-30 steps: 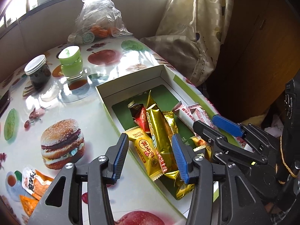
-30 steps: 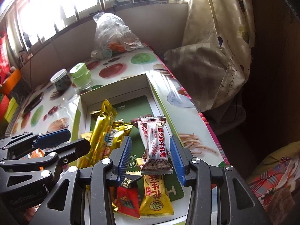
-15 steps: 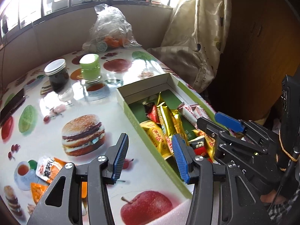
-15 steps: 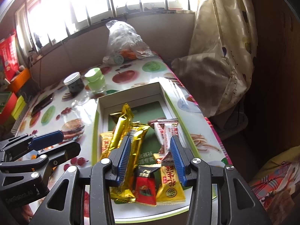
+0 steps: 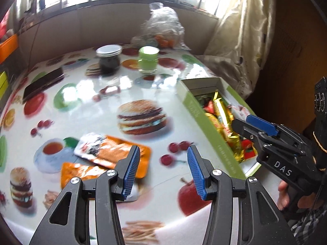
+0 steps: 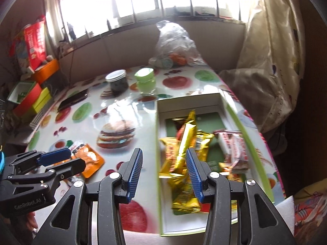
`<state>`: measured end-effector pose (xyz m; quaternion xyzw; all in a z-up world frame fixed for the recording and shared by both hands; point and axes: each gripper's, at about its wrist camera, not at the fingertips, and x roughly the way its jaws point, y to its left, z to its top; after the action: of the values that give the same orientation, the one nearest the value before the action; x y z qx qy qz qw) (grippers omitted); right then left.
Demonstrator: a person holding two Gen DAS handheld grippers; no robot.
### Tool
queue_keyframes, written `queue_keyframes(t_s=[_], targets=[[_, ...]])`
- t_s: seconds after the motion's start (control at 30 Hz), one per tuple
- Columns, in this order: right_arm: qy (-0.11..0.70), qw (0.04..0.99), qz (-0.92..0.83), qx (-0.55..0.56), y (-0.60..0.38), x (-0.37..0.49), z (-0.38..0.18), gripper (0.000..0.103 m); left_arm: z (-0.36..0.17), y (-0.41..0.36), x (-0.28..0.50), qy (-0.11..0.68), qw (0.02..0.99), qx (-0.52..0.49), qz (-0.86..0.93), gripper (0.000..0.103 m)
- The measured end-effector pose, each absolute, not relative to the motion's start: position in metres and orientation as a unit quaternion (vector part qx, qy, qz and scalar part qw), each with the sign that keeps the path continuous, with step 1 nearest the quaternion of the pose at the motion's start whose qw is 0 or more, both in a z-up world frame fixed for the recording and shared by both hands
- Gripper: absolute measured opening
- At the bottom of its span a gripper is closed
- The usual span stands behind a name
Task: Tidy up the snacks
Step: 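Move both open tools back over the orange snack packets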
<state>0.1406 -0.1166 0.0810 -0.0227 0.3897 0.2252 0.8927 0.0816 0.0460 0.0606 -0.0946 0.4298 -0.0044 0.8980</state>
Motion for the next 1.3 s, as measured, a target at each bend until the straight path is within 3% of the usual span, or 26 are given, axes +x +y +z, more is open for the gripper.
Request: queue_keyframes(t_s=[0.57,0.7,1.3], targets=[[0.419,0.819,0.381,-0.092,-0.002,0.104,0.045,0.044,0.027,0.144,0.023,0.450,0.871,-0.166,0.107,0.049],[0.425,0.786,0.436,-0.111,0.025,0.094,0.038,0.051,0.024,0.160,0.018,0.450,0.866,-0.179,0.121,0.049],[0.405,0.714,0.508,-0.261,0.093,0.092,0.012,0.062,0.015,0.195,0.011,0.449,0.857,-0.210,0.138,0.050]])
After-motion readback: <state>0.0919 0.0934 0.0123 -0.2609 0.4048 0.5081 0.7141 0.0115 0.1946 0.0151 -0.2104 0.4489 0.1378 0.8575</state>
